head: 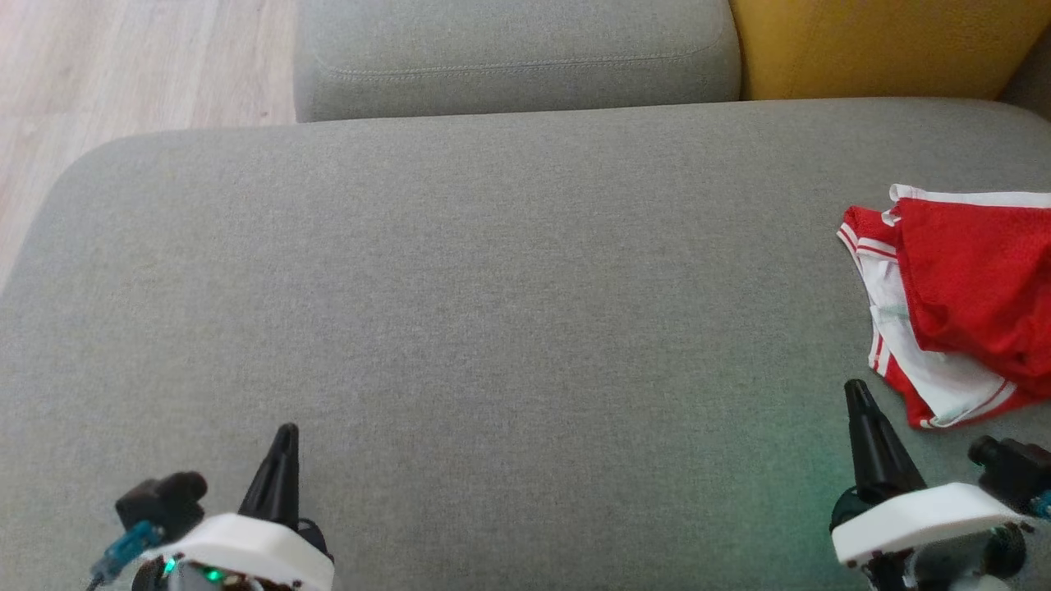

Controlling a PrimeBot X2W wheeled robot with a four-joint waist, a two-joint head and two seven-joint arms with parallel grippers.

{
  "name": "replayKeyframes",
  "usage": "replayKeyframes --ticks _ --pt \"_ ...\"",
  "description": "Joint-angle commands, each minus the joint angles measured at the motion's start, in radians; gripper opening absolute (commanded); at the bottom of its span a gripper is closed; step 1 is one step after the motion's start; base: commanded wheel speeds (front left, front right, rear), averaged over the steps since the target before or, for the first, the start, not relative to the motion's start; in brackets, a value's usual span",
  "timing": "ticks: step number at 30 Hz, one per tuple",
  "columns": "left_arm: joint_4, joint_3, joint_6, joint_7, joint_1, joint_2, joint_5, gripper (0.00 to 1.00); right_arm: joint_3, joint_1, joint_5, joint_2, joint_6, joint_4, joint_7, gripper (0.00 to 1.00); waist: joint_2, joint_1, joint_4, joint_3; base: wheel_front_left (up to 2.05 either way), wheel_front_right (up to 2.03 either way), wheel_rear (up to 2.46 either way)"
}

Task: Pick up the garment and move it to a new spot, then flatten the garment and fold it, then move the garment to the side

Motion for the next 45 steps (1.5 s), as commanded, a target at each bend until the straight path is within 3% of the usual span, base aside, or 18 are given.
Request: replayKeyframes --ticks 1,45 --pt "-0.026 0.031 -0.01 0.004 -0.053 0.004 -0.028 0.0 0.0 -0.055 0.033 -0.019 0.002 -0.025 -0.007 0.0 0.0 0.0 0.0 0.0 0.0 0.0 0.0" --pt "0.017 0.15 -0.086 0.105 -0.126 -0.033 -0.529 0.0 -0.027 -0.141 0.559 -0.03 0.005 0.081 0.006 0.0 0.0 0.0 -0.012 -0.009 0.0 0.0 0.0"
